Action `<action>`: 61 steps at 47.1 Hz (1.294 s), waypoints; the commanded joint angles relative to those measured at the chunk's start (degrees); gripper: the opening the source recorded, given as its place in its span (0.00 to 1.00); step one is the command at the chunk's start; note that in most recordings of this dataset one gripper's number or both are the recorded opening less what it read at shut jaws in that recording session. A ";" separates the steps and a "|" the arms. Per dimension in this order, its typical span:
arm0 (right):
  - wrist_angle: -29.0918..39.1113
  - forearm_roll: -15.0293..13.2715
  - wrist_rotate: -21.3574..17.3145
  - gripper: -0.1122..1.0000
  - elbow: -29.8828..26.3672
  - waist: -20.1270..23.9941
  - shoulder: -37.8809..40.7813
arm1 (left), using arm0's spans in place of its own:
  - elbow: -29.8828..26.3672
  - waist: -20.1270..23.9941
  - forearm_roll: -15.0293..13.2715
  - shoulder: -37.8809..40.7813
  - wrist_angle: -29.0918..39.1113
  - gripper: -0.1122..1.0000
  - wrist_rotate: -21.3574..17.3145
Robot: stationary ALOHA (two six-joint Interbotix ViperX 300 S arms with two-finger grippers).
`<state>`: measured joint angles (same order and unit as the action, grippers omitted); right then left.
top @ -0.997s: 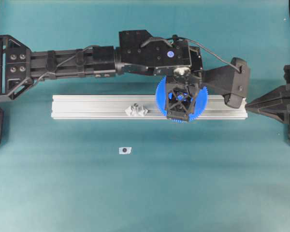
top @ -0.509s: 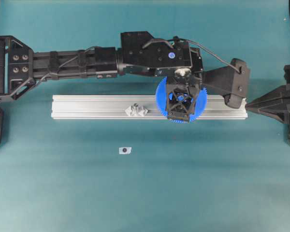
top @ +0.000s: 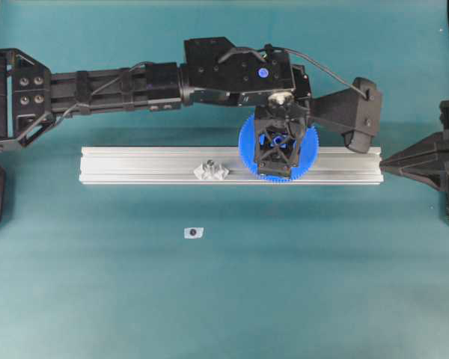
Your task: Find the location of the shaft and insert the large gear.
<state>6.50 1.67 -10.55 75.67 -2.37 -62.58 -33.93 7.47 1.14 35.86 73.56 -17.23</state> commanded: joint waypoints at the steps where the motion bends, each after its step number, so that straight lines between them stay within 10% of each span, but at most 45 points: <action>1: -0.26 0.00 -0.53 0.11 -0.62 -0.09 0.26 | -0.35 0.70 0.18 -1.85 0.00 0.73 -0.26; 61: -0.26 -0.09 -0.62 0.11 -0.79 -0.09 0.26 | -0.44 1.93 0.18 -2.20 -0.44 0.74 -0.18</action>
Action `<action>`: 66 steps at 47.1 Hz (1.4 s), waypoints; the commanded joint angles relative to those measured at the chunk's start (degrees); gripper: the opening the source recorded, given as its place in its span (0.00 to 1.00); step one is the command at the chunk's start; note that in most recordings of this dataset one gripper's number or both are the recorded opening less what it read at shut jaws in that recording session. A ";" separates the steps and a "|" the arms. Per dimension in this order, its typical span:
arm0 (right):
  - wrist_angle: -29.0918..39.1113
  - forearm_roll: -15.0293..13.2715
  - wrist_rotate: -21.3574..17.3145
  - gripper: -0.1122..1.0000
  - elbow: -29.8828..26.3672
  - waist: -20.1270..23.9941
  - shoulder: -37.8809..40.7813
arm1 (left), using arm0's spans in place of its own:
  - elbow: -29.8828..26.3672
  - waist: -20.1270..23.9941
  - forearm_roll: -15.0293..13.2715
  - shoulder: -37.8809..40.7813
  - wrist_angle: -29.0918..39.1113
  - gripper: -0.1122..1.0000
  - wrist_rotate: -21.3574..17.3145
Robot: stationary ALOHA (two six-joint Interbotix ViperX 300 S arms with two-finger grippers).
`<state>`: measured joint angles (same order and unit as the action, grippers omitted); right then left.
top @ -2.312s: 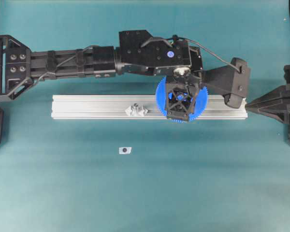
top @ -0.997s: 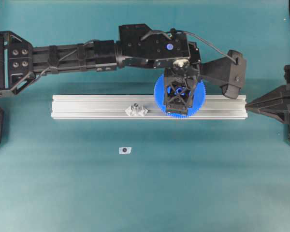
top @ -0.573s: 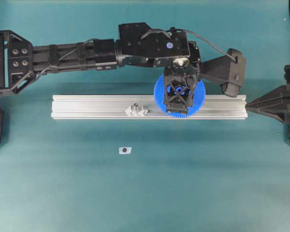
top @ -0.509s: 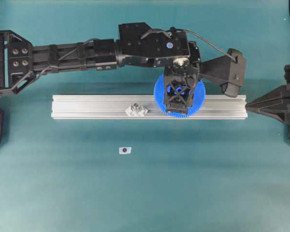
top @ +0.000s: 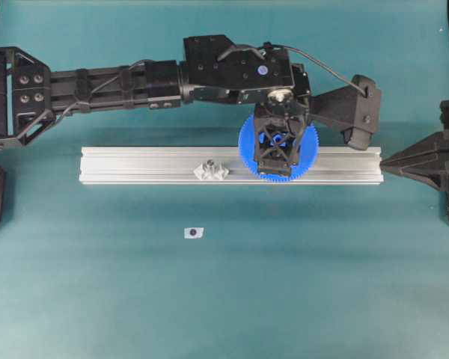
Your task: Find the location of the shaft and insert the large gear.
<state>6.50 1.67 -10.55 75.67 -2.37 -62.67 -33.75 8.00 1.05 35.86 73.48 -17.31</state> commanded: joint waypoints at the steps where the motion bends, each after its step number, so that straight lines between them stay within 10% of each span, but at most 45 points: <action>1: -0.26 0.00 -0.62 0.11 -0.79 -0.09 0.35 | -0.62 1.49 0.26 -2.20 -0.35 0.74 0.00; 11: -0.26 -0.09 -0.53 0.11 -0.79 0.00 0.35 | -0.88 1.41 0.26 -2.46 -1.76 0.86 0.09; 66: 0.88 0.00 -0.62 0.11 -0.97 -0.09 -0.53 | -1.05 -0.26 0.26 -3.34 0.35 0.86 1.14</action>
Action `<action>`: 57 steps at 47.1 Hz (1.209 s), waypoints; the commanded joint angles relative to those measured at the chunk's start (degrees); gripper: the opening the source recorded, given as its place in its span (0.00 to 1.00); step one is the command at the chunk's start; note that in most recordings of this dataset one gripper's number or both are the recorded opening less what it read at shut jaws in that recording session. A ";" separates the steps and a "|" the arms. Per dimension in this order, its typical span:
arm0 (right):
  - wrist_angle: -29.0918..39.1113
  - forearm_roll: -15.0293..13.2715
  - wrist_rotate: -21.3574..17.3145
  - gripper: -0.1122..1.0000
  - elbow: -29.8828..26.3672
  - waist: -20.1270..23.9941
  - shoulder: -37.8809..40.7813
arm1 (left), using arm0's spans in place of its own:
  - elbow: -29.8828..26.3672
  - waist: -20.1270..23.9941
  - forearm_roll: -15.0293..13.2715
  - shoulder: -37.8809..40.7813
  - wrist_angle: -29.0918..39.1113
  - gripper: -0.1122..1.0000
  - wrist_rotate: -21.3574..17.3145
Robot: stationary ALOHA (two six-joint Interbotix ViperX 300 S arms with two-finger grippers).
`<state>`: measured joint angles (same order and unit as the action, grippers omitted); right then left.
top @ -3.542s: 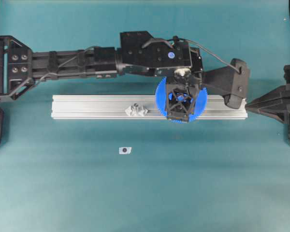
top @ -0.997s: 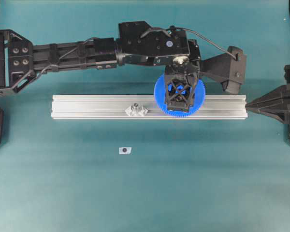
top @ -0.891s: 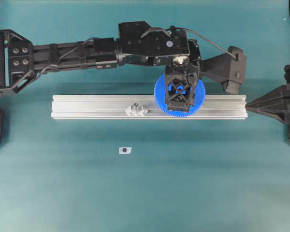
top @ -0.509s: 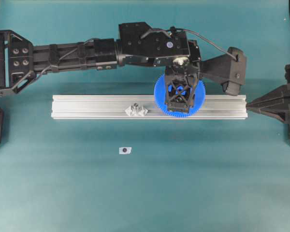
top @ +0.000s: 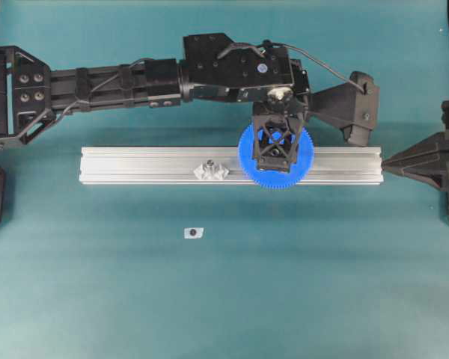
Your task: Find the location of the shaft and insert the large gear.
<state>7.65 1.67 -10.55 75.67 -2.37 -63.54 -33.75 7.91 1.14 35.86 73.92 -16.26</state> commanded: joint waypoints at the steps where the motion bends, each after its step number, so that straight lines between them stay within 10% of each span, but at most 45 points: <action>1: -0.26 0.00 -0.62 0.11 -0.88 -0.09 0.35 | -1.05 -0.18 0.18 -3.34 -0.09 0.86 0.09; 57: -0.35 0.00 -0.62 0.11 -0.79 0.00 0.44 | 0.70 -1.85 0.09 -9.40 -1.32 0.86 2.46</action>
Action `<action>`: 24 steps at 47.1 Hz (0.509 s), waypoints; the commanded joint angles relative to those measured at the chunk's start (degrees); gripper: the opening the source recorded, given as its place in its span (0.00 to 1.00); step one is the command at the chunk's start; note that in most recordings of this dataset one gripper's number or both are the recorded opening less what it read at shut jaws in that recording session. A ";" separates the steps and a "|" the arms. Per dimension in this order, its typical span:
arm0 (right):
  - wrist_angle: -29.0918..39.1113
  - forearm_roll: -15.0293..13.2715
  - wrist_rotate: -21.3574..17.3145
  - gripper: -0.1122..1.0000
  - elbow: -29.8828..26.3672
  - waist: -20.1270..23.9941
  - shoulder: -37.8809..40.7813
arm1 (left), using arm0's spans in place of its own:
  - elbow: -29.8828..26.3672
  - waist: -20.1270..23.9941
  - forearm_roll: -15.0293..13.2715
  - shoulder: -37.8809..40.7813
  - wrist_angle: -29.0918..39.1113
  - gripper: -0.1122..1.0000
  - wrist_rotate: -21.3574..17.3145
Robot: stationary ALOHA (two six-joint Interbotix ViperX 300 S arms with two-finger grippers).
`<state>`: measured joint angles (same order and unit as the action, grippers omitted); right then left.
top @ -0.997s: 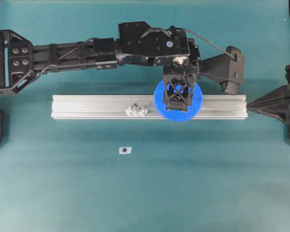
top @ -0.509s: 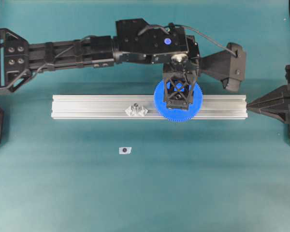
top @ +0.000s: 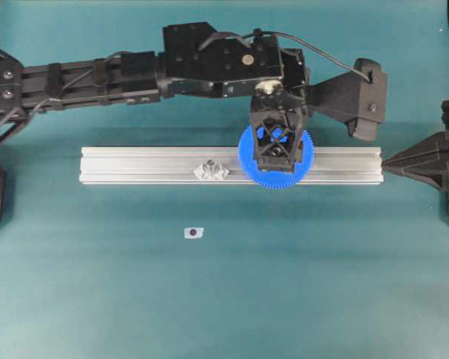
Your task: Find the location of the shaft and insert the large gear.
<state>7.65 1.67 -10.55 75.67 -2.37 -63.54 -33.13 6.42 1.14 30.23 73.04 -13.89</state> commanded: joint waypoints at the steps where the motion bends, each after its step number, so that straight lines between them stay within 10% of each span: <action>1: -0.35 0.00 -0.62 0.11 -0.79 -0.09 0.35 | 0.35 -0.35 0.09 -4.04 -0.53 0.86 0.09; 24: -0.26 0.00 -0.62 0.11 -0.88 -0.09 0.35 | 10.11 -1.14 0.09 -10.11 -9.49 0.86 2.02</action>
<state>7.65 1.67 -10.55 75.67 -2.37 -63.54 -23.29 5.80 1.14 23.47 64.69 -12.13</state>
